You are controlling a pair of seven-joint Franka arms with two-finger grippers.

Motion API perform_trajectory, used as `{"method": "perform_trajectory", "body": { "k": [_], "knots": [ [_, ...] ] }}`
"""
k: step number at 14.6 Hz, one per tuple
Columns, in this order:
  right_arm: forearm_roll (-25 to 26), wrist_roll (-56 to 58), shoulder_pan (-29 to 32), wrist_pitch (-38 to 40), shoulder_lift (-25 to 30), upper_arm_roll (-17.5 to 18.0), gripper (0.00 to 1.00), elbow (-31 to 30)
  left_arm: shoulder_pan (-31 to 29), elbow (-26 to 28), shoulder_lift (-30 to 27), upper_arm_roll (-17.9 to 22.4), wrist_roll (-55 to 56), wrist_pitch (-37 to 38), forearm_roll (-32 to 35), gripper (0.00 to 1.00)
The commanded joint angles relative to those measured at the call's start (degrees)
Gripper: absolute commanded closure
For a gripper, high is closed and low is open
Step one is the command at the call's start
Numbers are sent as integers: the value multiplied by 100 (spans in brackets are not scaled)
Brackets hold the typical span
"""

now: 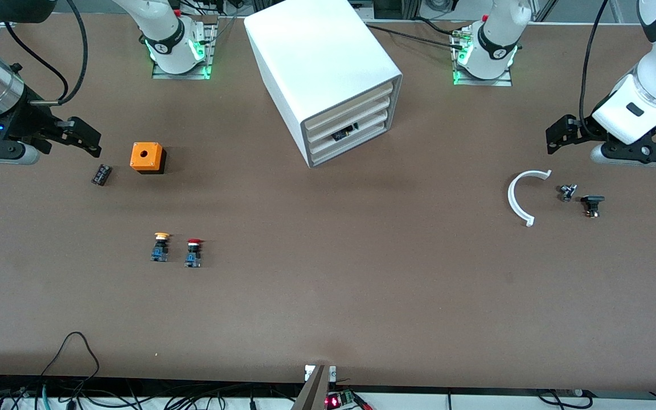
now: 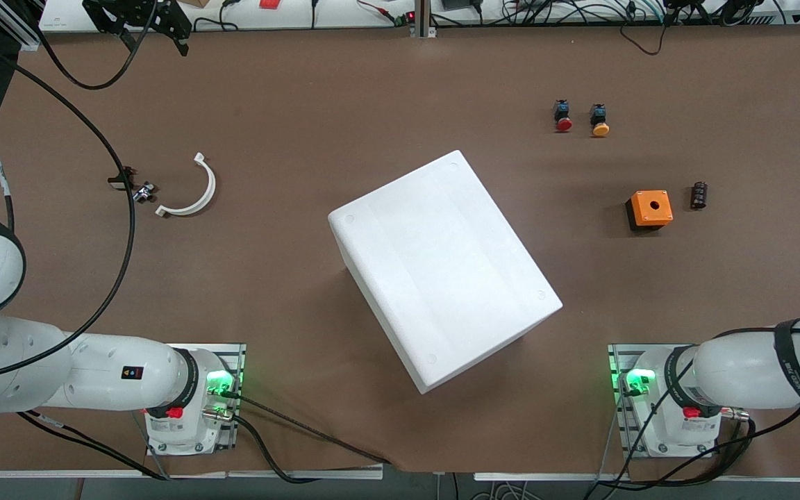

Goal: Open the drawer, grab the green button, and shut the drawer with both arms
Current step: 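Move the left gripper toward the drawer handle while the right gripper rises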

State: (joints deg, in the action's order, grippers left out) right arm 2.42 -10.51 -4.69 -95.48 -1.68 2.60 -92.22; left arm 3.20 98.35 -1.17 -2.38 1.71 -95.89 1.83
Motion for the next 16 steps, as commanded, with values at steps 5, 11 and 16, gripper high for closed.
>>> {"method": "perform_trajectory", "body": {
  "k": [5,11,16],
  "knots": [
    [-4,-250,12,223,54,-14,0,266,5,-9,-85,-8,-4,88,-52,0],
    [-57,-276,-32,170,-25,30,0,319,14,-404,196,9,-30,613,-130,0],
    [-119,284,-32,232,-174,30,0,214,242,-475,205,-148,-171,1545,-543,0]
  ]
}}
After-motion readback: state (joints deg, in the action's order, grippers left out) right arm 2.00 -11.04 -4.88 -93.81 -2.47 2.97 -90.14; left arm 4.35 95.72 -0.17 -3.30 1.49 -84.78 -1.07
